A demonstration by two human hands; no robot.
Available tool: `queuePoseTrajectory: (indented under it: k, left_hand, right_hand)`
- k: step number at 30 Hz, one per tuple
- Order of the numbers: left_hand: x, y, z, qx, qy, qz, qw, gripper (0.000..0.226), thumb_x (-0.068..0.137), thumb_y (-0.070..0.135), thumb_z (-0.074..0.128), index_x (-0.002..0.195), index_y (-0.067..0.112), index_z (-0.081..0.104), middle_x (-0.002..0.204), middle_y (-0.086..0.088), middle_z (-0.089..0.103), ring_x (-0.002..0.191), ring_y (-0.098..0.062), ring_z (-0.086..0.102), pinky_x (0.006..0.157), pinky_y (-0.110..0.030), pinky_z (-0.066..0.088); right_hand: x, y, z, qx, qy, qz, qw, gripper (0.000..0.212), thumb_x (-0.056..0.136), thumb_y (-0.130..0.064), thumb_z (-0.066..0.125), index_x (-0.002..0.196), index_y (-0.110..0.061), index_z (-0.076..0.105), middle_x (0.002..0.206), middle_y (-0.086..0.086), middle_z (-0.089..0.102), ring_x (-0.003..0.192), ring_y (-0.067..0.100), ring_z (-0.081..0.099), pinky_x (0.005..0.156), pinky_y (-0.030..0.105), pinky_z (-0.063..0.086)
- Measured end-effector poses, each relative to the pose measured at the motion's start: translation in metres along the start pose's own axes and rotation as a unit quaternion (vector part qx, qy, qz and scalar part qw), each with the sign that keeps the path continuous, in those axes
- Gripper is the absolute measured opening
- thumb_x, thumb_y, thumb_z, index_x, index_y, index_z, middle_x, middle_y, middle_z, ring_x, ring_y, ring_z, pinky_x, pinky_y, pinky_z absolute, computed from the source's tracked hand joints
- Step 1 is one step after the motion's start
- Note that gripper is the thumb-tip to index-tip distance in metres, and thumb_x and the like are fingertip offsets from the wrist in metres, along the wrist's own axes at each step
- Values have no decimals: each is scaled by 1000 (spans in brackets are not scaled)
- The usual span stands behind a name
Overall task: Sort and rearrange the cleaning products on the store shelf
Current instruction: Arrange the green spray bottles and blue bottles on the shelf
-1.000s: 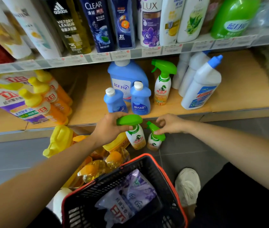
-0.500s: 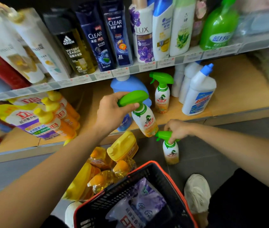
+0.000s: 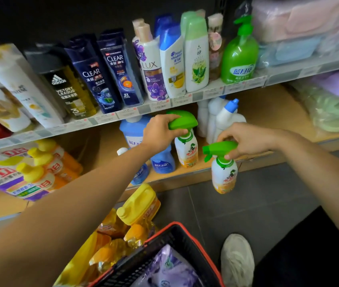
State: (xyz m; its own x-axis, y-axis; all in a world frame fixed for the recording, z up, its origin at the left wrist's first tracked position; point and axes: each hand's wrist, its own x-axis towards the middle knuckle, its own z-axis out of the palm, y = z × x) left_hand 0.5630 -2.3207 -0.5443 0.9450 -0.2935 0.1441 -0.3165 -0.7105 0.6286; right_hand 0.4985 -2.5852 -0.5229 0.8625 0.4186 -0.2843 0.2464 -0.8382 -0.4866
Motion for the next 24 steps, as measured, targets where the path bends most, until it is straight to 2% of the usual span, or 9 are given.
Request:
queuePoseTrajectory:
  k: [3, 7, 10, 13, 15, 17, 19, 21, 24]
  left_hand:
    - [10, -7, 19, 41, -28, 2, 999, 60, 81, 49, 80, 133, 23, 66, 124, -5, 71, 117, -28, 63, 93, -46, 52]
    - [14, -18, 35, 62, -27, 14, 998, 58, 84, 49, 77, 136, 29, 63, 124, -5, 71, 117, -29, 62, 92, -44, 51]
    - [15, -25, 35, 116, -25, 44, 992, 58, 87, 53, 71, 140, 31, 58, 122, -8, 68, 114, -30, 61, 86, -39, 48]
    - [10, -27, 29, 159, -25, 96, 982, 61, 92, 48, 68, 146, 25, 51, 125, -6, 64, 116, -28, 57, 83, -39, 47]
    - [-5, -30, 23, 154, 5, 124, 980, 64, 93, 40, 70, 148, 15, 49, 123, -9, 63, 112, -29, 57, 86, -41, 48]
    - [-27, -38, 14, 106, 66, 130, 984, 59, 91, 31, 74, 143, 10, 55, 120, -12, 66, 109, -31, 60, 89, -43, 49]
    - [-54, -53, 6, 64, 119, 110, 985, 50, 89, 24, 76, 135, 10, 62, 119, -9, 68, 109, -29, 62, 92, -41, 49]
    - [-80, -70, 2, 27, 146, 53, 988, 40, 88, 21, 76, 126, 15, 66, 118, -2, 70, 107, -21, 63, 91, -36, 51]
    - [-112, -94, 10, -54, 185, -104, 976, 23, 85, 23, 79, 106, 20, 70, 103, 4, 72, 94, -15, 66, 82, -38, 56]
  right_hand:
    - [0, 4, -11, 15, 51, -9, 999, 23, 78, -28, 84, 82, -37, 63, 78, -13, 66, 72, 0, 59, 62, 27, 44]
    - [9, 5, -10, 18, 68, -28, 997, 24, 83, -22, 79, 88, -37, 61, 86, -10, 66, 80, 5, 62, 67, 29, 49]
    - [17, 3, -5, 36, 61, -40, 997, 24, 89, -16, 72, 94, -36, 58, 90, -11, 63, 82, 6, 62, 63, 20, 45]
    - [25, 3, 0, 87, 51, -20, 995, 20, 93, -14, 68, 105, -27, 59, 95, -4, 63, 80, 13, 68, 64, 26, 55]
    - [29, 2, 0, 102, 54, -11, 993, 22, 92, -16, 69, 108, -29, 59, 92, -6, 65, 74, 6, 67, 60, 21, 50]
    - [34, -1, 0, 88, 69, -11, 994, 27, 87, -21, 76, 106, -33, 61, 93, -12, 66, 77, -1, 64, 61, 15, 45]
    - [38, -8, 3, 64, 96, -14, 993, 37, 76, -24, 85, 103, -34, 61, 96, -18, 63, 86, -4, 60, 67, 16, 42]
    - [42, -15, 8, 42, 116, -23, 992, 43, 68, -23, 90, 99, -34, 62, 94, -21, 61, 86, -4, 57, 68, 13, 39]
    - [47, -21, 15, 30, 126, -32, 991, 45, 65, -17, 92, 101, -28, 66, 97, -6, 66, 89, 11, 60, 73, 24, 45]
